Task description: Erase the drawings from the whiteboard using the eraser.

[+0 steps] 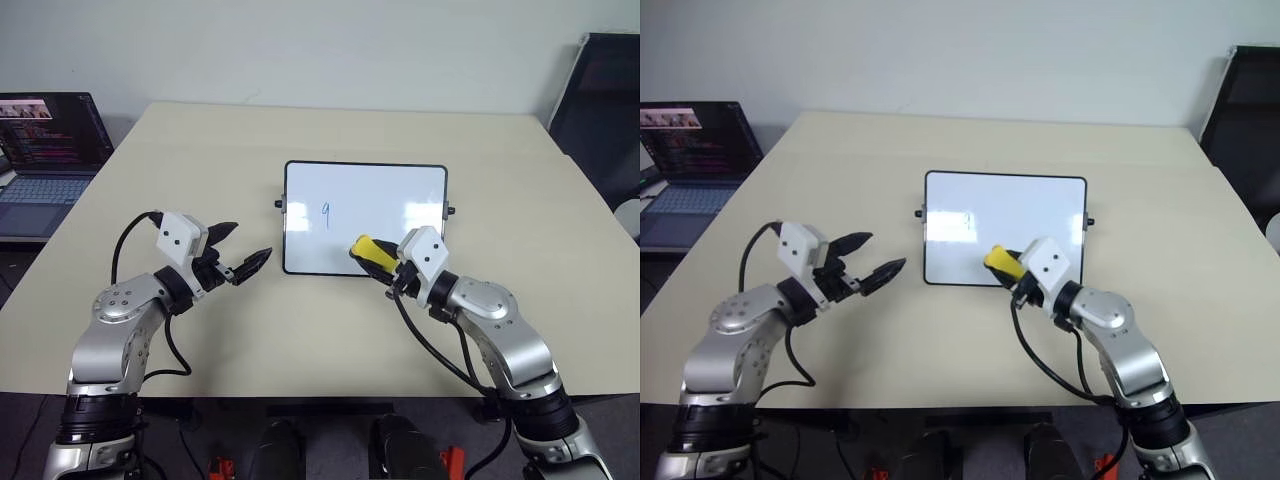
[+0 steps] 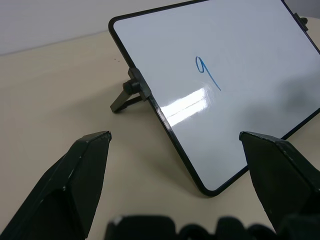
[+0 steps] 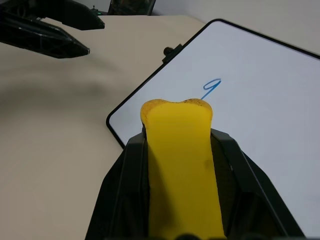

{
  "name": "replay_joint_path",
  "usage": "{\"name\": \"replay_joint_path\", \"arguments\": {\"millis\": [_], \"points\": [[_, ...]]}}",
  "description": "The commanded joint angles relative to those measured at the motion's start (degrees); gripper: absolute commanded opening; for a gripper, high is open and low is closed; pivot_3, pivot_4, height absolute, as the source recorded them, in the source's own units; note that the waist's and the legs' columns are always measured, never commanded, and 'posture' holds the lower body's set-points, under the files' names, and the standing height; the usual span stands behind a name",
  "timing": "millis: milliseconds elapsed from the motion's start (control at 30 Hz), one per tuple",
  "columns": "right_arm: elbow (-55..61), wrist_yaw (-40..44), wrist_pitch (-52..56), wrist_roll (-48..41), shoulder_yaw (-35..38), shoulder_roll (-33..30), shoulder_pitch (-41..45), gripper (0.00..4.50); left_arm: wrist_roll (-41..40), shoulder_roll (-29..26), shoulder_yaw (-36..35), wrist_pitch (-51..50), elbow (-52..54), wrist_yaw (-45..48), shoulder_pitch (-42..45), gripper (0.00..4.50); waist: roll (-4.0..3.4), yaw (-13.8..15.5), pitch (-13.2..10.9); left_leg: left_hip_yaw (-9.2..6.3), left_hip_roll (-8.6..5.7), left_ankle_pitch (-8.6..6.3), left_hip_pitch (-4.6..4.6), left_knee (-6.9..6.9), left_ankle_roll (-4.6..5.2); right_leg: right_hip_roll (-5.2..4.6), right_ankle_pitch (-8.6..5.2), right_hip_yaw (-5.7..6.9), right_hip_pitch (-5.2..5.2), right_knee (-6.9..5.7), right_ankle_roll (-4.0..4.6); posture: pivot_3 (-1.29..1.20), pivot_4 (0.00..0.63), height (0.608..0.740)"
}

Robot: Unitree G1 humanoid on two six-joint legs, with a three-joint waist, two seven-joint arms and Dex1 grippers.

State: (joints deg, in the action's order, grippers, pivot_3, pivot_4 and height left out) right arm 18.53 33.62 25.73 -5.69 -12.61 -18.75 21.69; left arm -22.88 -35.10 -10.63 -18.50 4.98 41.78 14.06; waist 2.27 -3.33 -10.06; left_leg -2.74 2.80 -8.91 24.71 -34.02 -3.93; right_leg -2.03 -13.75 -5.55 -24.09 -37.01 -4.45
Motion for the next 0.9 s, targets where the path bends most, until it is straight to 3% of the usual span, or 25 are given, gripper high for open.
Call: {"name": "replay_joint_path", "arguments": {"millis": [33, 233, 433, 633, 800, 900], "points": [[-4.6, -1.6, -0.5, 2.7, -2.0, 1.6, 6.4, 1.28, 0.6, -0.5, -0.3, 1.0, 0.1, 0.0, 1.5, 4.5, 0.0, 0.0, 0.0, 0.0, 0.0, 0.0, -0.01, 0.0, 0.0, 0.0, 0.01, 0.0, 0.0, -0.01, 0.01, 0.0, 0.15, 0.74], [-18.5, -4.7, -0.3, 6.7, -3.8, 6.0, 19.2, 1.28, 1.6, 0.0, 1.1, 1.5, -1.3, 0.8, 3.3, 4.5, 0.0, 0.0, 0.0, 0.0, 0.0, 0.0, 0.01, 0.0, 0.0, 0.01, 0.02, 0.01, 0.0, 0.0, 0.0, 0.0, 0.15, 0.74], [-36.5, -8.2, -8.3, 12.6, -5.8, 8.3, 29.6, 1.28, 1.7, 0.2, 1.9, 2.1, -1.4, 1.6, 4.1, 4.5, -0.01, 0.0, 0.0, 0.0, 0.0, 0.0, 0.06, 0.07, 0.0, 0.01, 0.01, 0.03, -0.01, 0.02, -0.02, 0.0, 0.15, 0.74], [-46.1, -6.6, -13.7, 15.0, -7.4, 9.8, 31.9, 1.28, 1.6, 0.3, 2.1, 2.6, -1.4, 2.2, 3.9, 4.5, -0.02, 0.0, 0.0, -0.01, 0.0, 0.0, 0.06, 0.08, 0.0, 0.02, 0.01, 0.03, -0.02, 0.0, -0.03, 0.0, 0.15, 0.74], [-44.6, 1.0, -11.7, 17.3, -11.9, 7.6, 29.3, 1.28, 1.6, 0.6, 2.4, 2.9, -1.5, 2.5, 3.8, 4.5, -0.02, 0.0, 0.0, -0.03, 0.0, 0.0, 0.04, 0.05, 0.01, 0.03, -0.02, 0.03, 0.0, -0.05, -0.1, 0.0, 0.15, 0.74], [-47.3, -5.6, -13.9, 19.3, -9.6, 7.8, 31.6, 1.28, 1.8, 0.8, 2.5, 3.3, -2.2, 2.9, 4.1, 4.5, -0.02, 0.0, 0.0, -0.04, 0.0, 0.01, 0.02, 0.02, 0.01, 0.03, -0.01, 0.02, 0.02, -0.09, -0.09, 0.0, 0.15, 0.74]]}}
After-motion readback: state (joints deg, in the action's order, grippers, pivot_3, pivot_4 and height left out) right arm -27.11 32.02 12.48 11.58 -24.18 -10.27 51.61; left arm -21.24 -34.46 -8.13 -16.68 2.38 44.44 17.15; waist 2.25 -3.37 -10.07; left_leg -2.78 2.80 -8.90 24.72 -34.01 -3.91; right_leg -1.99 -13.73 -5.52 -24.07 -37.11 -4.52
